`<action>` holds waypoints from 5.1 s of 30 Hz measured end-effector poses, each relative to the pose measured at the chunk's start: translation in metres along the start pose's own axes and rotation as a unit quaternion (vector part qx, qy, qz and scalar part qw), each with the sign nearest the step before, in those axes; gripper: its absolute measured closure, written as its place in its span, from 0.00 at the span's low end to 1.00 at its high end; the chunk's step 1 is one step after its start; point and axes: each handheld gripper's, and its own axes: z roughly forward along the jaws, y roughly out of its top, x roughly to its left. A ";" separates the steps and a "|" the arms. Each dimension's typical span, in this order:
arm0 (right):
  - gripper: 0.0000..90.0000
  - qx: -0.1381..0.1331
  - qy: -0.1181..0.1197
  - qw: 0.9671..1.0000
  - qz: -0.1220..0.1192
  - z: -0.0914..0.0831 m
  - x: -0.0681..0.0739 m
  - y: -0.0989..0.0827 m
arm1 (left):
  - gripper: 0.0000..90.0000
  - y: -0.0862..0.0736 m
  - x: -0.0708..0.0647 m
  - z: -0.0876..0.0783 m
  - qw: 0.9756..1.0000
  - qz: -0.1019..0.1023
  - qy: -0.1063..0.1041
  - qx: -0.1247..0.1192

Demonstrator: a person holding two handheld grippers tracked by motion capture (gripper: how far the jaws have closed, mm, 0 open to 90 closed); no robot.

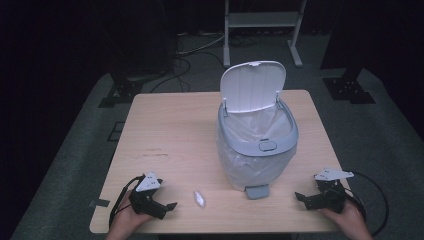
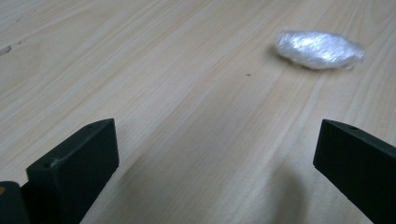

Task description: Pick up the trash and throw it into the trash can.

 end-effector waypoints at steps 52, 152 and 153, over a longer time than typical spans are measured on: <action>0.00 0.000 0.000 1.000 0.000 0.000 0.000 0.000 | 0.00 0.048 -0.031 0.053 0.997 0.027 -0.067 -0.014; 0.00 0.000 0.000 1.000 0.000 0.000 0.000 0.000 | 0.54 0.053 -0.037 0.029 0.993 0.060 -0.103 -0.015; 0.00 0.000 0.000 1.000 0.000 0.000 0.000 0.000 | 0.54 0.053 -0.037 0.029 0.993 0.061 -0.103 -0.014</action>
